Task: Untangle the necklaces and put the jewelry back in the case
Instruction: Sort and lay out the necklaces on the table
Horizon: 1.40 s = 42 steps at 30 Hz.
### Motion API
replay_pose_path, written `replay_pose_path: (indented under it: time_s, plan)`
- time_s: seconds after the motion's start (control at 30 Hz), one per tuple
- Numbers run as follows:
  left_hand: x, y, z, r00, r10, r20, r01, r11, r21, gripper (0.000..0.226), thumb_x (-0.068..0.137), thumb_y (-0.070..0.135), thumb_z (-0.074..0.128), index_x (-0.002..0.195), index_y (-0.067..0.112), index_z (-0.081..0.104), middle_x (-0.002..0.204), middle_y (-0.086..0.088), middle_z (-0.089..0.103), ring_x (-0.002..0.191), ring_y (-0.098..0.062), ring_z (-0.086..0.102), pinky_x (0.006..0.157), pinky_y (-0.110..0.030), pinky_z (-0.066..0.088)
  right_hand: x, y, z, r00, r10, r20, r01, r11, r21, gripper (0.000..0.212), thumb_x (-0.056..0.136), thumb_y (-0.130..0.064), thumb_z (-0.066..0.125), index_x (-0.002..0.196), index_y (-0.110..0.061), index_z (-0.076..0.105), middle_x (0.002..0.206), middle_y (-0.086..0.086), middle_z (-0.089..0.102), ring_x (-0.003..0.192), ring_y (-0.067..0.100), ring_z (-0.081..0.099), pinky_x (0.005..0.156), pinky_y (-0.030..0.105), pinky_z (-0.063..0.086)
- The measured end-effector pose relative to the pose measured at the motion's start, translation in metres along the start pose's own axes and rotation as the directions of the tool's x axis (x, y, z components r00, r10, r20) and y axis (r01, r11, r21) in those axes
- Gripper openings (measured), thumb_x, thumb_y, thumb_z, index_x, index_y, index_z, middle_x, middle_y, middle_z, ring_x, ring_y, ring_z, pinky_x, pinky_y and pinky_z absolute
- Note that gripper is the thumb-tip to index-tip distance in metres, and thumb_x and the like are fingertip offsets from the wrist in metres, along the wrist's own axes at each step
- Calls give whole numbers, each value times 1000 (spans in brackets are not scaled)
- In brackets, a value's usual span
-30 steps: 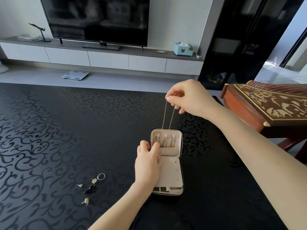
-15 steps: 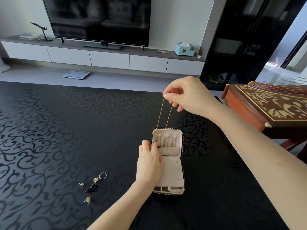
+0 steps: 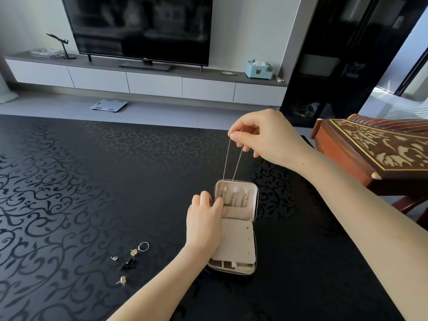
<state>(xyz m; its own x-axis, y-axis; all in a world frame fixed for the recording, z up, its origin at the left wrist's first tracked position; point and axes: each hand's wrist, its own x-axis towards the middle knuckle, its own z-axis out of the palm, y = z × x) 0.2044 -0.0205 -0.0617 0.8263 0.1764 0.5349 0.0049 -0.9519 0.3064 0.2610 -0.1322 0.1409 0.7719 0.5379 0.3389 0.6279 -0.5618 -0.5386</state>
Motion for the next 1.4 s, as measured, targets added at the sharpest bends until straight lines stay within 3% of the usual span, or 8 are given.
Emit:
replay_pose_path:
  time_s: [0.13, 0.3, 0.53, 0.7, 0.87, 1.07, 1.27, 1.4]
  plan:
    - [10, -3, -6, 995, 59, -82, -58, 998, 9, 21, 59, 1, 80, 62, 10, 61, 66, -1, 47, 60, -19, 36, 51, -27, 29, -1, -3, -5, 1000, -22, -21, 23, 999, 23, 11, 89, -17, 60, 86, -17, 71, 68, -5, 66, 58, 0, 60, 48, 9, 44]
    - [13, 0, -8, 995, 102, 8, -101, 994, -27, 27, 62, 9, 83, 54, 18, 59, 53, 8, 49, 53, -14, 31, 38, -26, 31, -4, -4, -9, 999, -30, -28, 31, 999, 33, 10, 88, -17, 60, 86, -18, 71, 67, -7, 66, 58, -2, 59, 50, 7, 43]
    - [11, 5, -6, 991, 45, 124, -53, 996, 66, 45, 48, 4, 86, 63, 18, 46, 55, 9, 30, 54, -13, 25, 44, -18, -2, -9, -1, -10, 999, -34, -34, 35, 998, 48, 9, 89, -17, 61, 87, -20, 70, 67, -6, 66, 58, 0, 60, 48, 6, 40]
    - [10, 4, 1, 989, 54, 136, -56, 998, 9, 44, 57, 5, 82, 70, 19, 42, 61, 8, 46, 59, -14, 33, 36, -23, 15, -9, -1, -9, 999, -38, -35, 40, 998, 54, 10, 89, -17, 61, 88, -18, 70, 66, -6, 65, 56, -2, 58, 46, 6, 39]
    - [1, 9, -1, 990, -27, 135, 63, 960, -274, 8, 92, 9, 47, 93, 16, 43, 77, 7, 40, 79, -11, 31, 52, -17, 32, -5, 3, -8, 998, -39, -57, 40, 999, 16, 9, 90, -19, 60, 89, -19, 70, 65, -7, 65, 56, 1, 59, 48, 7, 40]
    - [1, 11, -1, 985, -99, 140, 149, 894, -422, 23, 97, 15, 38, 90, 37, 35, 87, 4, 39, 82, 11, 35, 62, -2, 36, 4, 10, -12, 991, 19, -133, -6, 995, 96, 11, 90, -14, 58, 87, -15, 69, 66, 1, 66, 52, 6, 59, 45, 12, 43]
    - [-7, 9, -3, 999, -42, 11, 43, 929, -367, 24, 85, 0, 53, 89, 19, 38, 90, 15, 33, 89, -9, 33, 68, -10, 40, 13, 12, -15, 988, 35, -149, -11, 987, 159, 10, 91, -12, 58, 87, -15, 67, 66, 3, 66, 52, 8, 59, 48, 23, 51]
    - [-10, 0, 0, 995, 4, -99, -22, 983, -184, 21, 65, -11, 62, 75, 5, 53, 92, -6, 46, 79, -22, 42, 54, -29, 47, 13, 10, -18, 985, 12, -170, 17, 985, 172, 11, 90, -12, 59, 85, -16, 67, 65, 2, 65, 51, 8, 59, 47, 22, 50]
